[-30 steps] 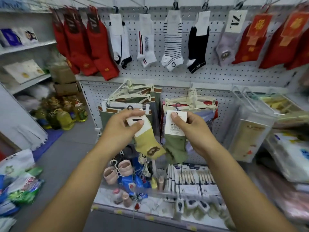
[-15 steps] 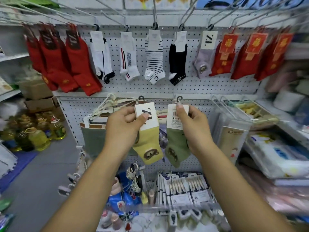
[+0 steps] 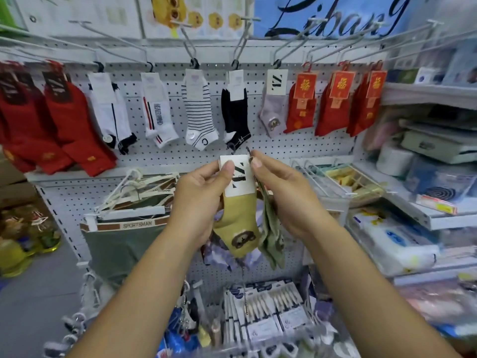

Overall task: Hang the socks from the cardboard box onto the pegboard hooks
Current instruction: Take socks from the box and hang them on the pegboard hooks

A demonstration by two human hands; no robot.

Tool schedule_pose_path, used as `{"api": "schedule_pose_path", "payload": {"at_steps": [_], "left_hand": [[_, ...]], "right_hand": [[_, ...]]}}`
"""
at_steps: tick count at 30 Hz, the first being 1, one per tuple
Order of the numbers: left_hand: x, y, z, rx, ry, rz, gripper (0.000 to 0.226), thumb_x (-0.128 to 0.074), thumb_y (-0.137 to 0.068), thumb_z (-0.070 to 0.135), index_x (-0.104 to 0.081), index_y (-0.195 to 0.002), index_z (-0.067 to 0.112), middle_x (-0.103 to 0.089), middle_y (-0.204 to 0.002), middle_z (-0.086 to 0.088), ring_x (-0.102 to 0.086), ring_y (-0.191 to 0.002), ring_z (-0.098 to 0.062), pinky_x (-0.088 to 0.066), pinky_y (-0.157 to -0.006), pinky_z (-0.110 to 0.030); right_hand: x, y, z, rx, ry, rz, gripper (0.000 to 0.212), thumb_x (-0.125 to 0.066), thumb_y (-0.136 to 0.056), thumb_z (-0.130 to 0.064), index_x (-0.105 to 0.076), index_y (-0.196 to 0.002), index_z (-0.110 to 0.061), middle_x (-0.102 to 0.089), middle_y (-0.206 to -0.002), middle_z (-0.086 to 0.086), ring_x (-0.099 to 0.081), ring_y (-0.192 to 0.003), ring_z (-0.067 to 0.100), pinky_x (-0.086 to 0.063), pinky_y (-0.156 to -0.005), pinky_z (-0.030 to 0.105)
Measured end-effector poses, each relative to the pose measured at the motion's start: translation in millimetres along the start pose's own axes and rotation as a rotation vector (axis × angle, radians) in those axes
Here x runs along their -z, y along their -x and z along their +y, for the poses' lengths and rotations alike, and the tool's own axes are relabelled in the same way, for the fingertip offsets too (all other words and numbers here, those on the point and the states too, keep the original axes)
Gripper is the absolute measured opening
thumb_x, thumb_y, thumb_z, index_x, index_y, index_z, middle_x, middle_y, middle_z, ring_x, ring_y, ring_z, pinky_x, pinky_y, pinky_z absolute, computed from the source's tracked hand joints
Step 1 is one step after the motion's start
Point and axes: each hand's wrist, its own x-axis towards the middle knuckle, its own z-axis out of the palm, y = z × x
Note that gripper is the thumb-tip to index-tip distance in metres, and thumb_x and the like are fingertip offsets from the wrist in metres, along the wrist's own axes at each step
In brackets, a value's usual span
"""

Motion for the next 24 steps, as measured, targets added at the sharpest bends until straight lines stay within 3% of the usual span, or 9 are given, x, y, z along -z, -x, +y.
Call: {"api": "schedule_pose_path", "payload": {"at_steps": [4,7,10,12,15,18,20,22,24], "left_hand": [[-24,-32,9,-0.002,-0.002,-0.019,0.018,-0.068,-0.096,0.029,-0.079,-0.105,0.019,-0.078,-0.105,-0.016,-0.069,-0.098,-0.035,-0.048,-0.098,-0.065],[-44,-60,11,-0.038,0.024,0.013,0.019,-0.065,-0.098,0.023,-0.076,-0.109,0.012,-0.078,-0.104,-0.013,-0.073,-0.097,-0.034,-0.058,-0.087,-0.052],[-61,-90,11,-0.080,0.050,0.059,0.016,-0.067,-0.097,0.028,-0.079,-0.103,0.019,-0.071,-0.102,-0.014,-0.056,-0.087,-0.032,-0.048,-0.079,-0.051],[-72,-109,13,-0.102,0.048,0.076,0.015,-0.071,-0.092,0.039,-0.079,-0.101,0.030,-0.060,-0.102,-0.010,-0.046,-0.095,-0.030,-0.036,-0.078,-0.050],[-86,-134,15,-0.150,0.015,0.103,0.027,-0.071,-0.082,0.051,-0.079,-0.102,0.035,-0.061,-0.103,-0.007,-0.050,-0.093,-0.027,-0.041,-0.079,-0.050],[-97,-157,16,-0.192,-0.033,0.152,0.018,-0.070,-0.091,0.046,-0.079,-0.096,0.031,-0.076,-0.099,-0.004,-0.063,-0.085,-0.025,-0.053,-0.082,-0.047],[-102,-172,15,-0.205,-0.055,0.173,0.018,-0.066,-0.097,0.037,-0.078,-0.096,0.024,-0.078,-0.088,0.001,-0.070,-0.074,-0.015,-0.056,-0.069,-0.032],[-107,-183,13,-0.230,-0.079,0.205,0.018,-0.065,-0.099,0.035,-0.076,-0.100,0.021,-0.074,-0.073,0.009,-0.062,-0.055,-0.004,-0.047,-0.054,-0.020],[-110,-190,11,-0.252,-0.097,0.235,0.019,-0.067,-0.097,0.037,-0.077,-0.102,0.022,-0.073,-0.074,0.012,-0.062,-0.060,-0.003,-0.049,-0.065,-0.023]], "right_hand": [[19,-29,-11,0.054,0.014,0.078,0.046,-0.081,-0.081,-0.017,-0.070,-0.126,-0.017,-0.078,-0.103,0.002,-0.075,-0.093,0.015,-0.059,-0.078,0.025],[41,-61,-16,0.135,0.042,0.167,0.037,-0.075,-0.088,-0.015,-0.071,-0.124,-0.019,-0.078,-0.098,0.000,-0.074,-0.083,0.009,-0.060,-0.077,0.026],[68,-100,-21,0.201,0.088,0.209,0.035,-0.065,-0.097,-0.012,-0.065,-0.131,-0.020,-0.070,-0.114,-0.002,-0.070,-0.093,0.007,-0.058,-0.091,0.032],[85,-127,-26,0.226,0.130,0.240,0.034,-0.062,-0.098,-0.013,-0.065,-0.130,-0.026,-0.067,-0.122,0.002,-0.069,-0.102,0.016,-0.057,-0.096,0.041],[104,-165,-38,0.255,0.147,0.281,0.031,-0.065,-0.094,-0.014,-0.068,-0.114,-0.039,-0.067,-0.125,0.003,-0.067,-0.109,0.028,-0.055,-0.097,0.052],[118,-201,-51,0.318,0.150,0.330,0.028,-0.070,-0.092,-0.013,-0.068,-0.112,-0.033,-0.068,-0.116,0.003,-0.070,-0.101,0.029,-0.057,-0.093,0.051],[123,-223,-61,0.363,0.190,0.358,0.027,-0.071,-0.092,-0.016,-0.067,-0.117,-0.027,-0.066,-0.112,-0.001,-0.070,-0.090,0.031,-0.059,-0.087,0.052],[125,-244,-68,0.410,0.286,0.375,0.029,-0.071,-0.092,-0.021,-0.067,-0.121,-0.028,-0.064,-0.114,-0.007,-0.069,-0.093,0.026,-0.060,-0.085,0.048],[125,-260,-73,0.456,0.349,0.371,0.031,-0.071,-0.092,-0.023,-0.067,-0.122,-0.031,-0.062,-0.116,-0.012,-0.066,-0.097,0.013,-0.059,-0.089,0.040]]}}
